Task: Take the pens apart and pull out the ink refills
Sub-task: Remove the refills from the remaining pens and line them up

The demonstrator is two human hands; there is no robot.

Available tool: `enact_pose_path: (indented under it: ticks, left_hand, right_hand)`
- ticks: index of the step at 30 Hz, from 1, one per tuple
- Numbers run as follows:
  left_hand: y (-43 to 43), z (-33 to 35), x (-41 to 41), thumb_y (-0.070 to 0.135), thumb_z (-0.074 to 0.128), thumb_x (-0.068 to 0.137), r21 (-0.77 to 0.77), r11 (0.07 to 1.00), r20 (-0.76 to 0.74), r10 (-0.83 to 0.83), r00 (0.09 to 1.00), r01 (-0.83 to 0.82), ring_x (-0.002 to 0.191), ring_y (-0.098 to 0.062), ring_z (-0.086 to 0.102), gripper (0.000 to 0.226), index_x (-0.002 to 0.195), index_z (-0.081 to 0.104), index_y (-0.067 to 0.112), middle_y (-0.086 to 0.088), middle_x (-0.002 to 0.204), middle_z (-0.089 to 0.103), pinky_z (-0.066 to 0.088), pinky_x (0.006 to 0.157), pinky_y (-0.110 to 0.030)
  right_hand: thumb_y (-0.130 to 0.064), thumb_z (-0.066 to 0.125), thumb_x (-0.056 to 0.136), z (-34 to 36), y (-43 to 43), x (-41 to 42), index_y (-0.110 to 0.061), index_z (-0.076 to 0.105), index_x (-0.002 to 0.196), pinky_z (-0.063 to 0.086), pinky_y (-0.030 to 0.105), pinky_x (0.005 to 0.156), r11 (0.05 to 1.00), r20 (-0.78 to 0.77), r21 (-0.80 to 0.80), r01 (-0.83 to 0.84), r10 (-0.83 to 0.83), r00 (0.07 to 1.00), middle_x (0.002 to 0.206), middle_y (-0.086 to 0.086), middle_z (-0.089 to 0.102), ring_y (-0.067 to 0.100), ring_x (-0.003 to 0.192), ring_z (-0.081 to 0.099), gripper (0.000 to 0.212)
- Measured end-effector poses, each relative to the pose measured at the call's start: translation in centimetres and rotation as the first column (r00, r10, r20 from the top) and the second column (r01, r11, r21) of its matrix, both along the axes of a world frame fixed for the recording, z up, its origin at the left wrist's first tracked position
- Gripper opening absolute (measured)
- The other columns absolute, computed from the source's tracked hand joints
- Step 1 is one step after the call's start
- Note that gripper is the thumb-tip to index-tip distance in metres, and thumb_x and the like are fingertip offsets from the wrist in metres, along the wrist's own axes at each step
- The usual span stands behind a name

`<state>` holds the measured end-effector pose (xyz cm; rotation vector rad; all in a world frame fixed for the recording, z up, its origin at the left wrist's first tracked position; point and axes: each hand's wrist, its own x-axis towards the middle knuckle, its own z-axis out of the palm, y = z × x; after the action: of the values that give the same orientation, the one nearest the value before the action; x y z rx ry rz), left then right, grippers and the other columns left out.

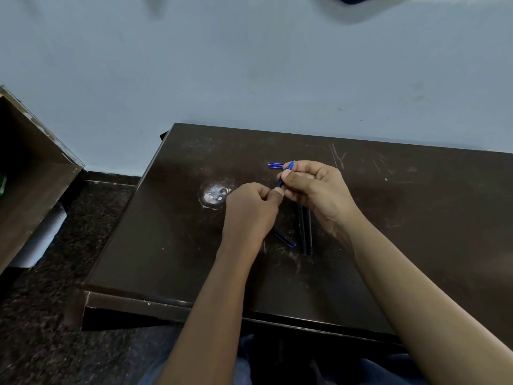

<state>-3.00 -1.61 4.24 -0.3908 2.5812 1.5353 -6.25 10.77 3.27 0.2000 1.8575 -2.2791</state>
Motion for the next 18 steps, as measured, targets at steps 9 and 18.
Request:
enact_pose_path:
  ticks: [9, 18]
  left_hand:
    - [0.11, -0.17, -0.19, 0.033, 0.047, 0.097, 0.010, 1.000, 0.024, 0.003, 1.000, -0.003, 0.081, -0.015, 0.065, 0.031, 0.078, 0.068, 0.020, -0.003, 0.088, 0.070, 0.052, 0.073, -0.030]
    - [0.13, -0.25, -0.42, 0.037, 0.036, 0.100, 0.016, 0.999, 0.016, 0.028, 0.999, -0.028, 0.083, -0.018, 0.067, 0.043, 0.078, 0.068, 0.017, -0.005, 0.091, 0.071, 0.054, 0.080, -0.040]
  right_hand:
    - [-0.003, 0.064, 0.087, -0.11, 0.09, -0.04, 0.004, 0.065, 0.105, 0.055, 0.018, 0.063, 1.000, 0.001, 0.016, 0.005, -0.005, 1.000, 0.087, 0.013, 0.069, 0.012, 0.069, 0.065, 0.019]
    - [-0.004, 0.065, 0.086, -0.24, 0.08, -0.08, -0.003, 0.066, 0.096, 0.054, 0.018, 0.064, 1.000, -0.004, 0.028, -0.001, 0.002, 1.000, 0.087, 0.012, 0.068, 0.013, 0.070, 0.064, 0.010]
